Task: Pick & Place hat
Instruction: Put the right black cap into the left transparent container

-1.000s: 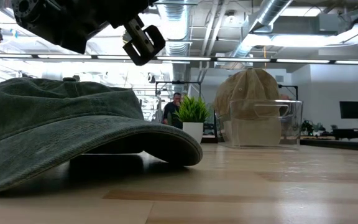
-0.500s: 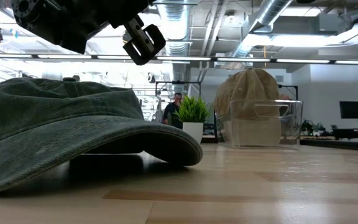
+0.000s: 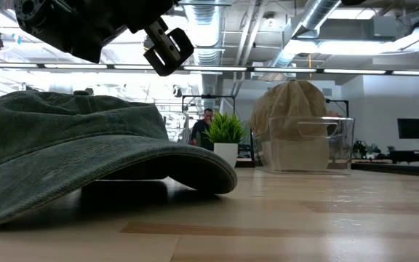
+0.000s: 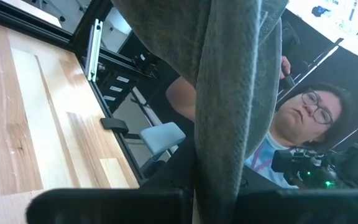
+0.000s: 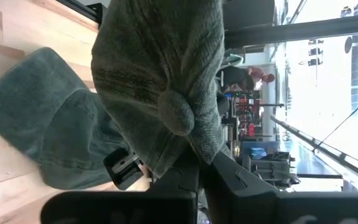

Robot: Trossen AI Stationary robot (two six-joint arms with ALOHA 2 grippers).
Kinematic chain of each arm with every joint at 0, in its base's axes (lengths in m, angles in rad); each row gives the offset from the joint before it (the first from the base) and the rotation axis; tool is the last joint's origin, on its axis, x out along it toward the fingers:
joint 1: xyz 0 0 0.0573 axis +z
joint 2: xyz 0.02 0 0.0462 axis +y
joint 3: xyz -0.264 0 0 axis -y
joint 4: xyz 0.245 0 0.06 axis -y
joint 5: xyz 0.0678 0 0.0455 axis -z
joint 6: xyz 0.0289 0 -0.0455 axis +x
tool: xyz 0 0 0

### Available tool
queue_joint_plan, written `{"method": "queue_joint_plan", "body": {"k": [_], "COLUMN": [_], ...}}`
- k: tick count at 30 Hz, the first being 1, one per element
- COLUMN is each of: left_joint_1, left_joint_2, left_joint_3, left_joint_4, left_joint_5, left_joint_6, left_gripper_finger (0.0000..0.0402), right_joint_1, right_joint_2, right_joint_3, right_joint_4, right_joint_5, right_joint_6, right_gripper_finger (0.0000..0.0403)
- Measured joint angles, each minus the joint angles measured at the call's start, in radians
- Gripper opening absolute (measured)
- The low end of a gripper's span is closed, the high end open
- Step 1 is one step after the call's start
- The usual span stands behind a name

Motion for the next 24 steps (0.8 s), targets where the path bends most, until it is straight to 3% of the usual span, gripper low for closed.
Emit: {"method": "queue_joint_plan", "body": {"k": [14,24], "left_joint_1": [0.000,0.000], "left_joint_2": [0.000,0.000], "left_joint_3": [0.000,0.000], "left_joint_4": [0.002,0.002], "left_joint_5": [0.000,0.000], "left_joint_6": [0.011,0.011], "left_gripper_finger": [0.0021,0.0093], "right_joint_1": [0.000,0.014], "right_joint_2": [0.000,0.000], "right_joint_3": [0.000,0.000], "right_joint_4": [-0.001,-0.003], "right_joint_5": [-0.004,-0.027], "right_joint_6": [0.008,0.014], "right_gripper_finger": [0.0000,0.0000]}}
